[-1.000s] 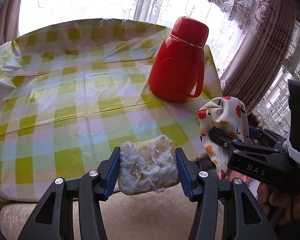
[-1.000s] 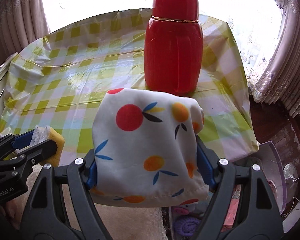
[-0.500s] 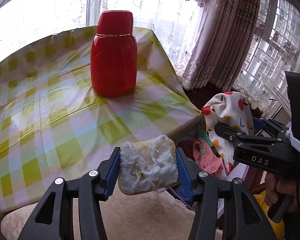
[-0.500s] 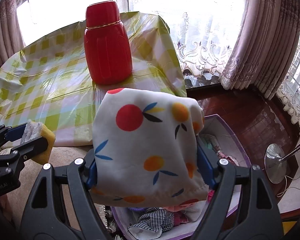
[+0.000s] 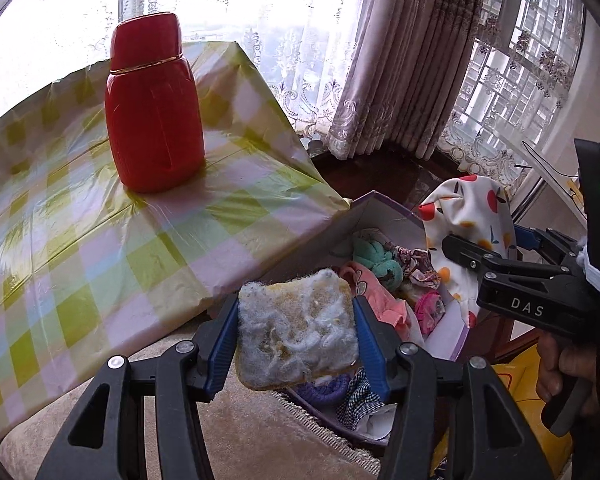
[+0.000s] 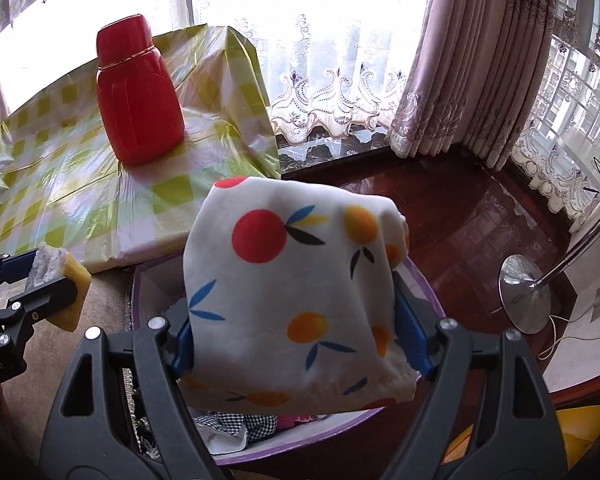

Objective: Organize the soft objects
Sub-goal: 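Lift the sponge and orange-print pouch and carry them over the white box, then open the left tool to drop the sponge while the right tool drops the pouch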

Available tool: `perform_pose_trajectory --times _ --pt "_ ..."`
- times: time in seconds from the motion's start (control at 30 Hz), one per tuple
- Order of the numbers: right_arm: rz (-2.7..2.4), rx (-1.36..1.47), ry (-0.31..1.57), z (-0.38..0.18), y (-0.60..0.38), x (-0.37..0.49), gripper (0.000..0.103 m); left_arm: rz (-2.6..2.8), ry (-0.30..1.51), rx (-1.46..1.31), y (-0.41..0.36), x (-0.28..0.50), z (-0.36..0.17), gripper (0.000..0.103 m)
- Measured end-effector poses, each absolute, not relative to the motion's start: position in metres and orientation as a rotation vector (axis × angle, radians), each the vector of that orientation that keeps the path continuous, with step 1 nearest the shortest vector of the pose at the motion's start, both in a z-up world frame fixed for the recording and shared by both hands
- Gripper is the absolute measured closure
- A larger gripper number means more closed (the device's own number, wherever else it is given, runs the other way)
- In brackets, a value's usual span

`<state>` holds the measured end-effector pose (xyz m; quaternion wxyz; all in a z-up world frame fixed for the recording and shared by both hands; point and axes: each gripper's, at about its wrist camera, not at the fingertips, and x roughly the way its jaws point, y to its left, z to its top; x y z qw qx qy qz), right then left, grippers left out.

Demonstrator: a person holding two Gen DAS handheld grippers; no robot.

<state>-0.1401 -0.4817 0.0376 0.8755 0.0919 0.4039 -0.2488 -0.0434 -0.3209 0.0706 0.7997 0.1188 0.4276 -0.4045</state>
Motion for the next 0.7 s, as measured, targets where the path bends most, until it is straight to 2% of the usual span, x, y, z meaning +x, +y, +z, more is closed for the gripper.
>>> perform_pose_trajectory --times 0.43,0.6,0.7 --pt "-0.575 0.215 0.853 0.032 -0.502 -0.159 0.019 -0.921 0.942 0.26 -0.345 -0.056 0.069 0.044" --pt "-0.566 0.216 0.855 0.033 -0.505 -0.159 0.015 -0.935 0.945 0.271 -0.351 -0.058 0.069 0.036" --pt "-0.556 0.222 0.864 0.032 -0.504 -0.159 0.012 -0.931 0.962 0.271 -0.348 -0.059 0.066 0.035"
